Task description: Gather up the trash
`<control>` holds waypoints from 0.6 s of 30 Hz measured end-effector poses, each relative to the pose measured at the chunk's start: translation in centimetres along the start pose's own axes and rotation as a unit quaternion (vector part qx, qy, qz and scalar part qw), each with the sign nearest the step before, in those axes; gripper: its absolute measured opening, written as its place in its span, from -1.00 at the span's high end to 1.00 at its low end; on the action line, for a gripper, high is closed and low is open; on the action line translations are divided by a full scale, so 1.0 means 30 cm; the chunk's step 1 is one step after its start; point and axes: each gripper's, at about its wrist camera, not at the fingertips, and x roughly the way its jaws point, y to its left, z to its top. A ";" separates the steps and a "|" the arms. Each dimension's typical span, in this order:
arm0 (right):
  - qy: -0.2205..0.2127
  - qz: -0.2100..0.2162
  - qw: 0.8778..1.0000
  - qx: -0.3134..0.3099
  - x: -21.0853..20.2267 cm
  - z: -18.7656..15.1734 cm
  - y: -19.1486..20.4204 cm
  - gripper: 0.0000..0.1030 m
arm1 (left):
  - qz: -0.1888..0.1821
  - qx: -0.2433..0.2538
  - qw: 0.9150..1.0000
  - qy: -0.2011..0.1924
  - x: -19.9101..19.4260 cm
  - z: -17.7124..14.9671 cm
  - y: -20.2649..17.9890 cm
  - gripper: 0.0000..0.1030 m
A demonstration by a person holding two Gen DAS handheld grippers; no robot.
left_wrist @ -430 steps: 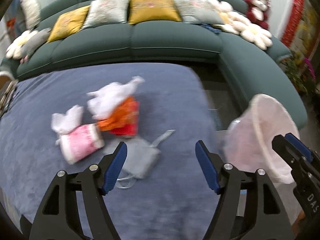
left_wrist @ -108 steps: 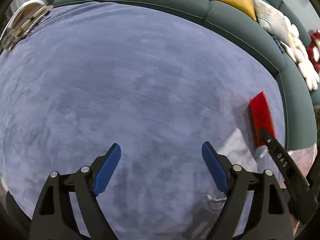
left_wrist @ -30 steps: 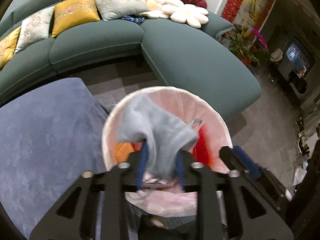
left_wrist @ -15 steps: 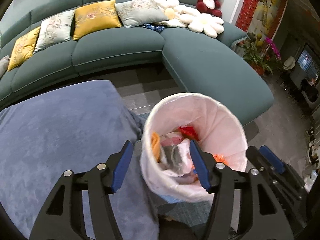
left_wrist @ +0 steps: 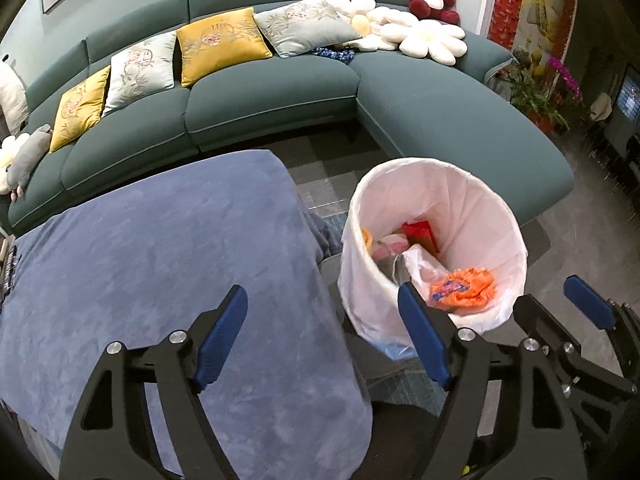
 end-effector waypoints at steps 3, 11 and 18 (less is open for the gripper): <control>0.002 0.003 1.000 -0.002 -0.015 -0.007 0.014 -0.61 | 0.005 0.001 1.000 -0.001 -0.010 -0.016 0.005 -0.44; 0.010 -0.004 1.000 0.007 -0.025 -0.012 0.006 -0.72 | 0.013 -0.016 1.000 0.002 -0.023 -0.024 0.009 -0.62; 0.003 -0.015 1.000 0.003 -0.024 0.004 -0.024 -0.88 | 0.017 -0.020 1.000 -0.003 -0.015 -0.007 -0.012 -0.67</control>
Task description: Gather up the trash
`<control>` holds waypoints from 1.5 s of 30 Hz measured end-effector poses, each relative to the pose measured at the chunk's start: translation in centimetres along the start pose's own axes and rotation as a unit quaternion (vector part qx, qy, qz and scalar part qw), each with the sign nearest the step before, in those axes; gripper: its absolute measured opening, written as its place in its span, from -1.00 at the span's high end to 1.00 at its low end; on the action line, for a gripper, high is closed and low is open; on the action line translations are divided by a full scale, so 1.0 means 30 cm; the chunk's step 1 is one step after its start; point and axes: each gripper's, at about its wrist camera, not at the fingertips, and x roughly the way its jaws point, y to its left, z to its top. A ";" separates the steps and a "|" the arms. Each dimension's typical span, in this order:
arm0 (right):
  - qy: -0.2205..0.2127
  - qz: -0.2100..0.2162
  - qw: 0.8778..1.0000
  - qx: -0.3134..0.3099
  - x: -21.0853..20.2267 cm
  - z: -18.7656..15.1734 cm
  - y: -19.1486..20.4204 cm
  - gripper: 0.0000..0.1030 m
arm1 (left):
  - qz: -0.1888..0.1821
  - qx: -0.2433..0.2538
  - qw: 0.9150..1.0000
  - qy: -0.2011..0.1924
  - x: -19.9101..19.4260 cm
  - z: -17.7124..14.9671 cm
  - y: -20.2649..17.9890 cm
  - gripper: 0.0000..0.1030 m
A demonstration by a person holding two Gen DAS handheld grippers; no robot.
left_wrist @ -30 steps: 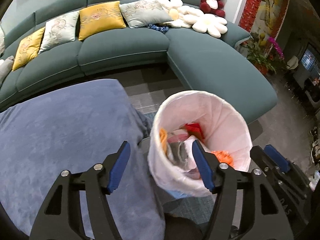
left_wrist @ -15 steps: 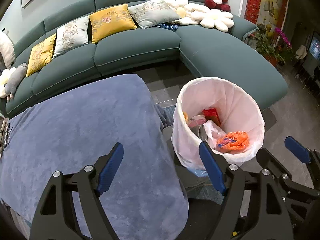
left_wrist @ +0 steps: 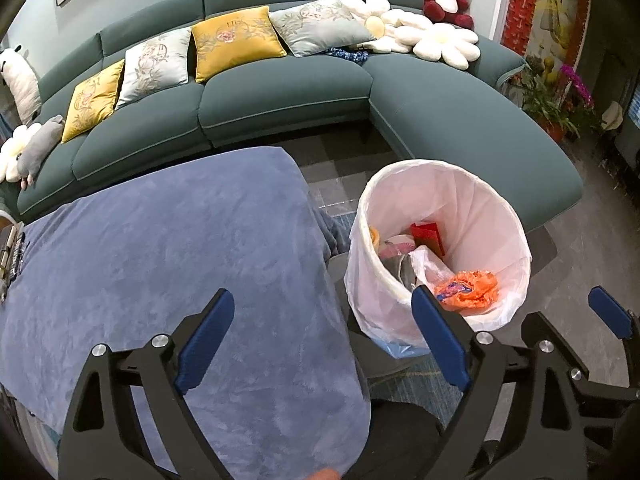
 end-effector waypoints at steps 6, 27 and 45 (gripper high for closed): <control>0.004 0.001 1.000 0.003 0.014 0.006 -0.021 -0.88 | 0.002 -0.001 1.000 0.004 0.023 0.007 -0.016 -0.72; 0.019 -0.004 1.000 -0.009 0.079 -0.009 -0.009 -0.88 | 0.023 -0.005 1.000 0.010 0.077 0.010 -0.031 -0.75; 0.029 -0.005 1.000 -0.008 0.108 -0.036 -0.016 -0.88 | 0.026 0.000 0.999 0.030 0.113 -0.006 -0.034 -0.75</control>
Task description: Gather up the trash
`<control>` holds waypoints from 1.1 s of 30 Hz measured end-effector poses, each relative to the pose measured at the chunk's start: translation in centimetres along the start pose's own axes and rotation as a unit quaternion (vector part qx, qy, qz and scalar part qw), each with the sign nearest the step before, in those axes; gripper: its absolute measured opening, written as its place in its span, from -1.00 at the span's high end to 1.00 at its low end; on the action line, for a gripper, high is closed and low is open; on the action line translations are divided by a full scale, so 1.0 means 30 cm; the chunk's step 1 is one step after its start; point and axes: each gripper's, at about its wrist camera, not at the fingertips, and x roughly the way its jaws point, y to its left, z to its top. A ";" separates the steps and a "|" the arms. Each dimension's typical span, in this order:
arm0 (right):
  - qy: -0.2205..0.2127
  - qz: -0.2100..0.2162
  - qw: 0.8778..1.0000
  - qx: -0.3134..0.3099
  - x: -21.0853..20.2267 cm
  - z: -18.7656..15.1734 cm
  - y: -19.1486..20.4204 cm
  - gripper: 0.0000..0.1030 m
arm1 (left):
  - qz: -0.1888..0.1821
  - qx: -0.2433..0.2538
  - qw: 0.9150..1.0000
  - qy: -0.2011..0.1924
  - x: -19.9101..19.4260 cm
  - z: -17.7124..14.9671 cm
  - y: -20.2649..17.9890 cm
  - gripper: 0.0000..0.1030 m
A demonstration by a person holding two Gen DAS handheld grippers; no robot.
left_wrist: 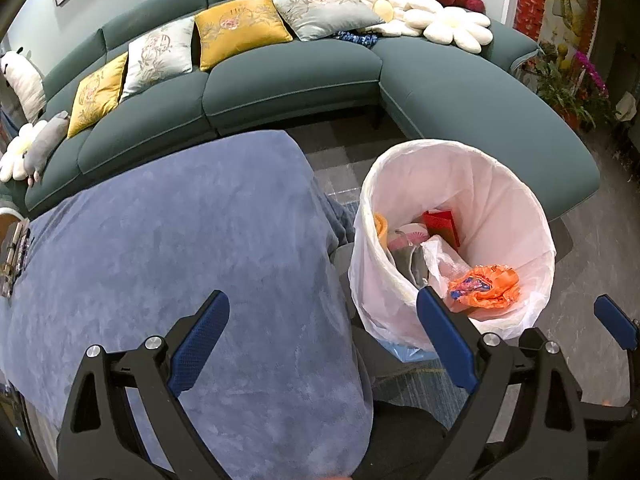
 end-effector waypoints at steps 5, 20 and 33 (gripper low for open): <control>0.003 -0.002 1.000 0.001 0.009 -0.004 -0.002 -0.88 | 0.007 -0.007 1.000 0.008 0.012 -0.008 0.003 -0.75; 0.003 -0.004 1.000 0.003 0.015 -0.011 -0.008 -0.88 | 0.012 -0.005 1.000 0.006 0.010 -0.011 -0.001 -0.75; -0.001 -0.004 1.000 0.009 0.004 -0.017 -0.021 -0.88 | 0.014 0.003 1.000 0.006 0.009 -0.027 -0.003 -0.75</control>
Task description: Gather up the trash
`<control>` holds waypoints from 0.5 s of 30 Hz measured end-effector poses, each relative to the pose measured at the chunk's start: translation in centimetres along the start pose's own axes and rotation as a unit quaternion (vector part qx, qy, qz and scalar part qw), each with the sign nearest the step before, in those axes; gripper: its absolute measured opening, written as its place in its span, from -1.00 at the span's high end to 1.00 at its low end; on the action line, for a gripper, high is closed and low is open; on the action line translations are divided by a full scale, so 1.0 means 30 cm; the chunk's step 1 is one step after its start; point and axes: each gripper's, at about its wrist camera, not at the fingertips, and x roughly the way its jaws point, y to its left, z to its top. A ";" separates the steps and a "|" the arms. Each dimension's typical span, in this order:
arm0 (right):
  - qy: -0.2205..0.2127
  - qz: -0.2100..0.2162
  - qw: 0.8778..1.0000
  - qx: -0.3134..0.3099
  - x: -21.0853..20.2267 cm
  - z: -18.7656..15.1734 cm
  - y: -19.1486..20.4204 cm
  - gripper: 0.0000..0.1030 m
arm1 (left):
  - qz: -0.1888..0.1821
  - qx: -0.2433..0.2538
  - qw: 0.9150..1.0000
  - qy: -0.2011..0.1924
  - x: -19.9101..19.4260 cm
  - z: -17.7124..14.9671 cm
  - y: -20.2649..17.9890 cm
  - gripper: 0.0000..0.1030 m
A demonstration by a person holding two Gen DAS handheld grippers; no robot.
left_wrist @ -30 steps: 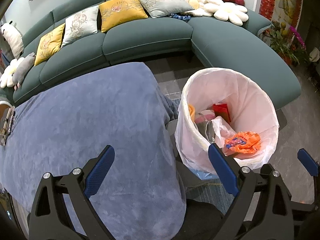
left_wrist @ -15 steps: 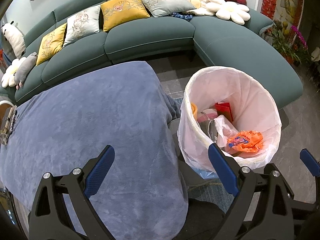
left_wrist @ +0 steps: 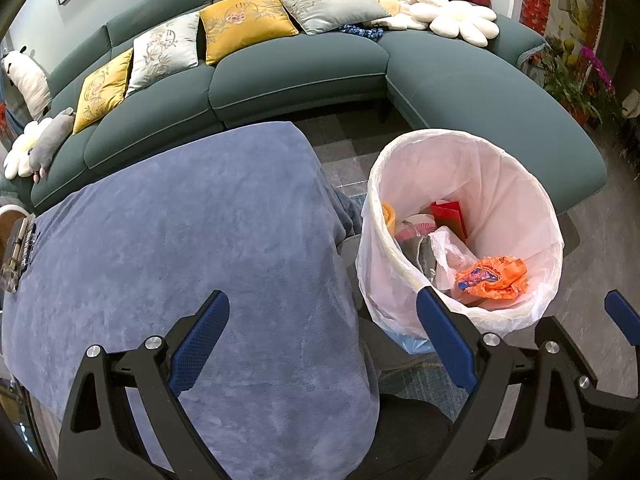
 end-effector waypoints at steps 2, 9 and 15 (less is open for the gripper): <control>0.000 0.000 1.000 0.000 -0.001 0.001 0.002 -0.88 | 0.000 0.001 1.000 0.000 0.000 -0.001 -0.001 -0.75; 0.001 0.000 1.000 0.000 -0.003 0.001 0.001 -0.88 | -0.001 0.003 1.000 0.001 -0.002 -0.003 -0.002 -0.75; 0.003 0.000 1.000 0.000 -0.005 0.000 0.002 -0.88 | 0.000 0.007 1.000 -0.003 -0.004 -0.011 0.006 -0.75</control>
